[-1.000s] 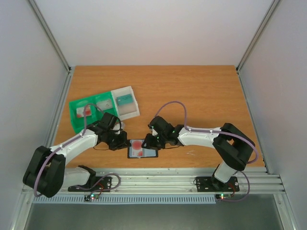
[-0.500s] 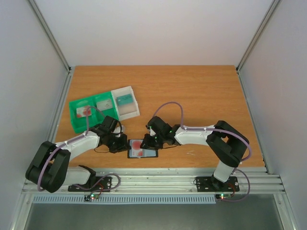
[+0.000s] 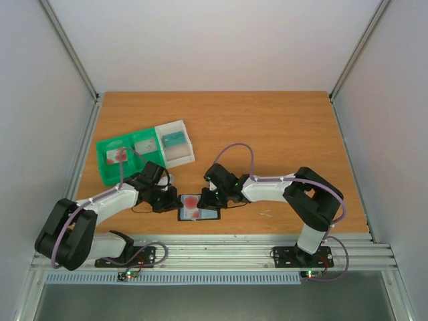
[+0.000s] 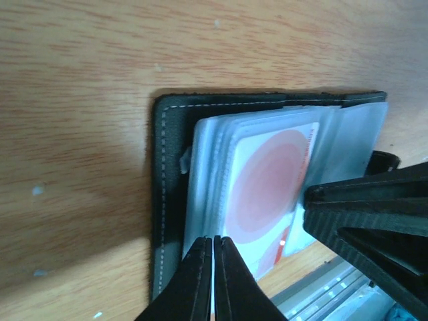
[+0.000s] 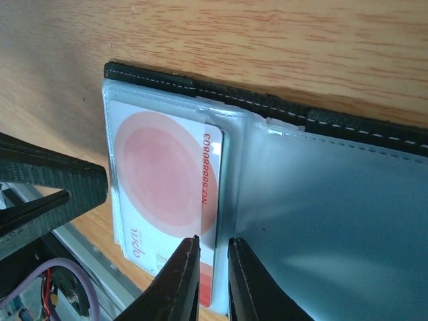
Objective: Take the credit cards out of the card holder
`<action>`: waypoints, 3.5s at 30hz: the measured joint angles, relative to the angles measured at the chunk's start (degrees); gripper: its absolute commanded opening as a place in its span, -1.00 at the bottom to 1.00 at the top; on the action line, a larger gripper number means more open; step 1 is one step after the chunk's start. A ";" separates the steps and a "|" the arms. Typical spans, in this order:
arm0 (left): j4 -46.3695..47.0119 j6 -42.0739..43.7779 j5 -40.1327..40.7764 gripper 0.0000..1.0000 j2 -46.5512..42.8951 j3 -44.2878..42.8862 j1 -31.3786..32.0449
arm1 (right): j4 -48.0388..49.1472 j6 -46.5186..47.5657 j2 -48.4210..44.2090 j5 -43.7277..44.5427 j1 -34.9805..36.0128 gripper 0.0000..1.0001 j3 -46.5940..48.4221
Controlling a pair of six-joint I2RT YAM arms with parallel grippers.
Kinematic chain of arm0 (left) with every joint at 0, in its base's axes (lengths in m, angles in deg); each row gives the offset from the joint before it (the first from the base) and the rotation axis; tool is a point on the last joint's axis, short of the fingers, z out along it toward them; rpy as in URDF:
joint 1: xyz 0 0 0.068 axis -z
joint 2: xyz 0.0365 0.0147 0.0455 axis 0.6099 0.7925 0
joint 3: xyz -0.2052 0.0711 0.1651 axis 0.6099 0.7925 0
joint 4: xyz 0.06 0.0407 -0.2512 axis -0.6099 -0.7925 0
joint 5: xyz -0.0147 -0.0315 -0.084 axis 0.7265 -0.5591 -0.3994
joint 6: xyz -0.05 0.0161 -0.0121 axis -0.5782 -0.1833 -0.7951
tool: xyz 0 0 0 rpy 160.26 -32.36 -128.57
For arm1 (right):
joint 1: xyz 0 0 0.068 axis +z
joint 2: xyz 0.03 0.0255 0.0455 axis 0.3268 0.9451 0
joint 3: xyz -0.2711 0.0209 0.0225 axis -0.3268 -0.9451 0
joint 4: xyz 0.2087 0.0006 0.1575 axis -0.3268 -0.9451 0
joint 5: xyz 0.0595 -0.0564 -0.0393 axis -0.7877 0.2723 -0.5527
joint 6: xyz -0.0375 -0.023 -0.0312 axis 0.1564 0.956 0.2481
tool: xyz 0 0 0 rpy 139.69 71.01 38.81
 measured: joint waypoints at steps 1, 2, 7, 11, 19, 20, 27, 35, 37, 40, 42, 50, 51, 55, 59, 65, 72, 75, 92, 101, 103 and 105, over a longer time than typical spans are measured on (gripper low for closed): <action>-0.02 0.00 -0.13 -0.91 -0.39 0.00 0.00 | 0.02 0.00 0.02 0.02 0.00 -0.72 0.00; 0.04 -0.02 -0.31 -0.91 -0.83 0.00 0.00 | 0.11 0.00 0.07 0.02 0.00 -0.72 0.00; 0.42 -0.22 -0.87 -0.91 -2.34 0.00 0.02 | 0.50 -0.07 0.31 0.02 0.00 -0.73 0.00; 1.01 -0.22 -0.90 -0.91 -2.10 0.13 0.00 | 0.87 -0.09 0.31 0.04 0.00 -0.73 0.00; 3.80 -0.44 -1.77 -0.99 1.18 1.75 0.00 | 1.29 -0.37 0.33 0.09 0.00 -0.69 -0.02; 3.80 -0.39 -1.70 -0.99 1.18 1.75 0.00 | 1.33 -0.42 0.33 0.07 0.00 -0.68 -0.02; 4.24 0.04 -1.86 -0.99 1.95 1.73 0.00 | 1.66 -0.76 0.35 0.15 0.00 -0.67 -0.07; 4.26 0.04 -1.81 -0.99 1.95 1.73 0.00 | 2.89 -1.33 0.90 0.11 -0.02 -0.82 -0.66; 4.26 0.04 -1.77 -0.98 1.95 1.73 0.00 | 2.97 -1.46 0.90 0.22 -0.02 -0.89 -0.83; 4.26 0.04 -1.73 -0.98 1.95 1.73 0.00 | 3.76 -1.66 0.90 0.37 -0.04 -0.97 -1.46; 4.24 0.04 -1.68 -0.98 1.95 1.73 0.00 | 4.68 -1.86 0.72 0.35 -0.13 -0.98 -2.10; 4.26 0.04 -1.64 -0.98 2.05 1.73 0.00 | 5.55 -1.84 -0.13 0.46 -0.24 -0.98 -2.97; 4.28 0.04 -1.62 -0.98 2.08 1.73 0.00 | 5.60 -1.84 -0.48 0.48 -0.37 -0.97 -3.23; 4.42 0.07 -1.46 -0.98 2.21 1.73 0.00 | 5.70 -2.01 -1.51 0.79 -0.74 -0.98 -4.13; 4.44 0.07 -1.46 -0.98 2.23 1.73 0.00 | 6.21 -2.38 -2.01 0.98 -0.94 -0.94 -4.74; 4.46 0.09 -1.46 -0.98 2.25 1.73 0.00 | 7.08 -3.23 -1.97 0.81 -0.98 -0.67 -4.81; 4.52 0.09 -1.51 -0.98 2.29 1.73 0.00 | 8.15 -3.50 -0.55 0.24 -1.05 -0.66 -4.79; 4.52 0.09 -1.51 -0.98 2.29 1.73 0.00 | 8.41 -3.48 -0.44 0.07 -1.07 -0.79 -4.79; 4.61 0.04 -1.53 -0.98 2.32 1.73 0.00 | 10.82 -3.78 -4.04 -0.07 -2.08 -0.98 -8.00; 4.61 -0.42 -1.55 -0.81 2.27 1.73 0.00 | 8.68 -3.78 -9.18 1.01 -2.99 -0.98 -9.66; 4.63 -0.68 -1.51 -0.71 1.95 1.73 0.02 | 7.98 -3.78 -10.75 1.38 -3.02 -0.98 -9.84; 4.15 -1.03 -1.18 -0.56 1.16 1.73 0.02 | 7.17 -3.80 -12.09 1.70 -3.04 -0.97 -9.84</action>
